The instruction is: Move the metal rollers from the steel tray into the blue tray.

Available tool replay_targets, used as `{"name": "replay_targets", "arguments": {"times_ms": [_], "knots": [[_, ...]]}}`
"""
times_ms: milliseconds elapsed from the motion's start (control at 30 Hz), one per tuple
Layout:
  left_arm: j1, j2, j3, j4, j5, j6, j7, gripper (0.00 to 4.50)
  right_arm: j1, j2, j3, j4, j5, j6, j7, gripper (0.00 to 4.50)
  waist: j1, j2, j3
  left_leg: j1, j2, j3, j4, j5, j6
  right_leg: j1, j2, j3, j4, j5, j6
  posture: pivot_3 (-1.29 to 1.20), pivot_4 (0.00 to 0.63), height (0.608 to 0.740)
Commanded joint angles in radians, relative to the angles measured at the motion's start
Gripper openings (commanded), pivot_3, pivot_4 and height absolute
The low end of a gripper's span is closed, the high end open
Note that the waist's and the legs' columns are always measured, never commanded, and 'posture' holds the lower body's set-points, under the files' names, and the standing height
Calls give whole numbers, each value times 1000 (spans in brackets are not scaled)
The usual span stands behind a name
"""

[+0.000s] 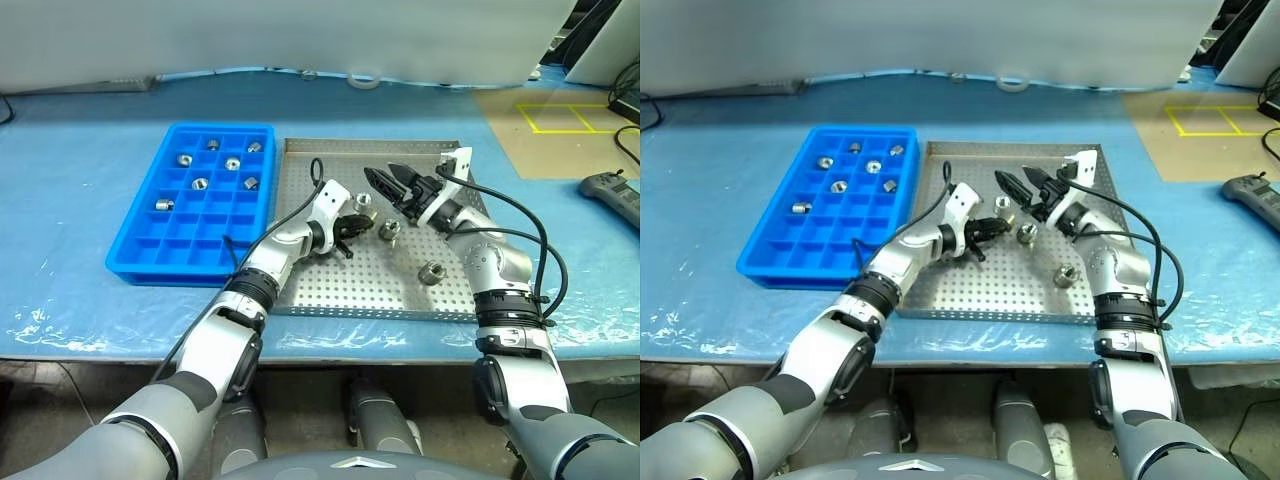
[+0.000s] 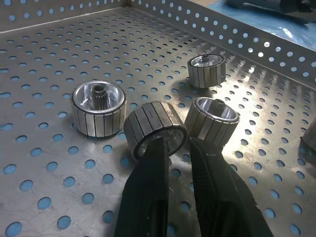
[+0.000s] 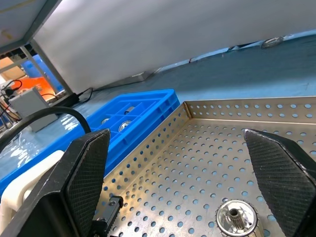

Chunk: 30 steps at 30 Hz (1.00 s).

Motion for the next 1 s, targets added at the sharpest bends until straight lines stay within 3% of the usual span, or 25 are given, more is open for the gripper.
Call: {"name": "replay_targets", "arguments": {"times_ms": [33,267,367,733,1000], "knots": [[-17,-9,9,-39,-22,-10,-20,1169,-6,-18,-10,-43,2,-6,3,4500,0,0,0,0,0,0,0,0,0,0,0,0,0,0,0,-494,150,740],[48,8,-22,-263,-40,116,-61,3270,-2,-30,-14,-43,1,-5,-4,4500,0,0,0,0,0,0,0,0,0,0,0,0,0,0,0,-490,150,740],[47,29,-34,-374,-54,184,-88,3270,-8,-26,-7,-31,-7,-12,-9,4500,0,0,0,0,0,0,0,0,0,0,0,0,0,0,0,-480,150,740],[-155,27,-7,88,40,-66,89,3270,-33,-3,22,-11,-31,-19,1,4500,1,0,0,-1,-1,0,0,0,1,0,-1,0,-1,0,0,-470,150,740],[-200,-5,10,253,67,-206,149,3270,-19,-9,-3,-29,-34,-28,-25,4500,1,0,0,-2,-4,0,0,-2,4,0,-5,-1,0,0,0,-514,150,740]]}}
